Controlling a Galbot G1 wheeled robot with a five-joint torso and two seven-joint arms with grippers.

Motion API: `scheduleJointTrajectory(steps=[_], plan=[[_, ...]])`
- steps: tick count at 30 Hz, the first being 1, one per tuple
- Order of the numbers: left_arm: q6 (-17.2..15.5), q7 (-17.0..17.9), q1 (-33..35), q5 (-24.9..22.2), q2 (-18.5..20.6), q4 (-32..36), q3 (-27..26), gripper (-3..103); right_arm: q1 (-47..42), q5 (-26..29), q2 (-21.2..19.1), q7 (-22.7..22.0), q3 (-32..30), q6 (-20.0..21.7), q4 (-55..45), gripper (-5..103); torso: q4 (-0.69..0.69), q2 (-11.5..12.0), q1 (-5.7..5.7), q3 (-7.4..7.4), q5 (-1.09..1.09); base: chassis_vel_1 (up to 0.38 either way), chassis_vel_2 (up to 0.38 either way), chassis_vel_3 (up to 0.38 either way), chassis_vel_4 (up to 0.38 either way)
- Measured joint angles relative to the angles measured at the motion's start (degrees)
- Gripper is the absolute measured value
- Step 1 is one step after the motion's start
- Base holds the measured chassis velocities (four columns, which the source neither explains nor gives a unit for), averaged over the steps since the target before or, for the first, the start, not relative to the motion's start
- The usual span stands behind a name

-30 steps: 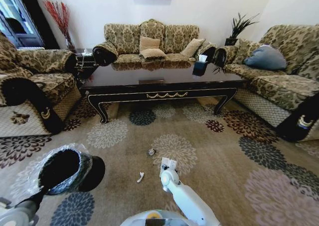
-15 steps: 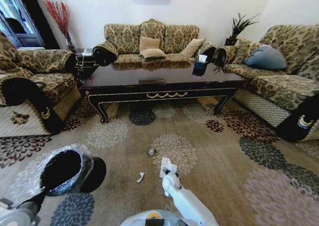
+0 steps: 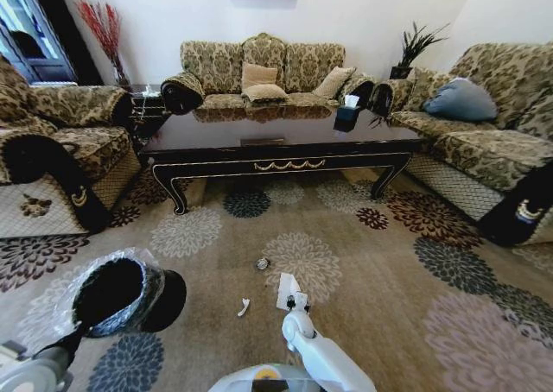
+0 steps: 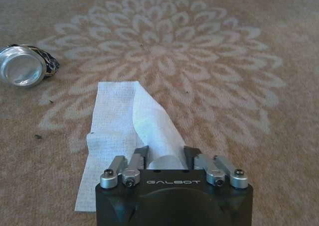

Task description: Move to the front of the table and pick up the trash from the floor, then place it into the trash bin.

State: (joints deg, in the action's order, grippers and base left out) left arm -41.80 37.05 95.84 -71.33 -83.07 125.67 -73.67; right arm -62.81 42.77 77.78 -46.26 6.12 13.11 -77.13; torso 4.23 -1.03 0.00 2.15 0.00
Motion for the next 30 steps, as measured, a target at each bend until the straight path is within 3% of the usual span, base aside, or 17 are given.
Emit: scheduleJointTrajectory(steps=[4, 6, 9, 11, 15, 20, 24, 30], plan=[[0.01, 0.24, -0.01, -0.07, -0.03, 0.64, 0.23, 2, -0.84, -3.02, -0.41, 1.74, -0.06, -1.08, -0.06, 22, 0.0, 0.0, 0.0, 0.0, 0.0, 0.0, 0.0, 0.0, 0.0], [0.01, 0.26, 0.0, -0.06, -0.07, 0.69, 0.3, 2, -0.89, -3.24, -0.44, 1.9, -0.07, -1.2, -0.06, 22, 0.0, 0.0, 0.0, 0.0, 0.01, 0.0, 0.0, 0.0, 0.0], [0.01, 0.46, 0.11, 0.22, -0.68, 1.22, 1.26, 2, -1.56, -6.55, -0.9, 4.74, -0.43, -3.52, 0.01, 6, 0.0, 0.0, 0.0, 0.0, 0.0, 0.0, 0.0, 0.0, 0.0], [0.01, 0.52, 0.11, 0.32, -0.81, 1.36, 1.56, 2, -1.7, -7.4, -1.04, 6.0, -0.6, -4.51, -0.05, 2, 0.0, 0.0, 0.0, 0.0, 0.0, 0.0, 0.0, 0.0, 0.0], [0.01, 0.75, -0.02, 1.52, -1.67, 2.59, 4.19, 2, -2.23, -12.61, -1.69, 15.98, -2.47, -13.82, -1.79, 0, 0.01, 0.0, 0.0, 0.0, 0.01, 0.0, 0.0, 0.0, 0.0], [-0.12, 0.78, -0.82, 3.3, -2.61, 3.69, 6.98, 2, -1.97, -12.32, -2.11, 19.94, -3.23, -18.06, -4.77, 0, 0.0, 0.0, 0.0, 0.0, 0.0, 0.0, 0.0, 0.0, 0.0], [-0.24, 1.9, -3.41, 4.11, -3.15, 4.32, 10.42, 2, -1.33, -11.71, -3.4, 27.2, -3.62, -23.58, -9.39, 0, 0.01, 0.0, 0.0, 0.0, 0.01, 0.0, 0.0, 0.0, 0.0], [-0.25, 2.85, -5.6, 4.88, -3.04, 4.05, 14.11, 2, -0.01, -9.13, -6.36, 32.32, -3.23, -26.18, -15.7, 0, 0.01, 0.0, 0.0, 0.0, 0.01, 0.0, 0.0, 0.0, 0.0]])
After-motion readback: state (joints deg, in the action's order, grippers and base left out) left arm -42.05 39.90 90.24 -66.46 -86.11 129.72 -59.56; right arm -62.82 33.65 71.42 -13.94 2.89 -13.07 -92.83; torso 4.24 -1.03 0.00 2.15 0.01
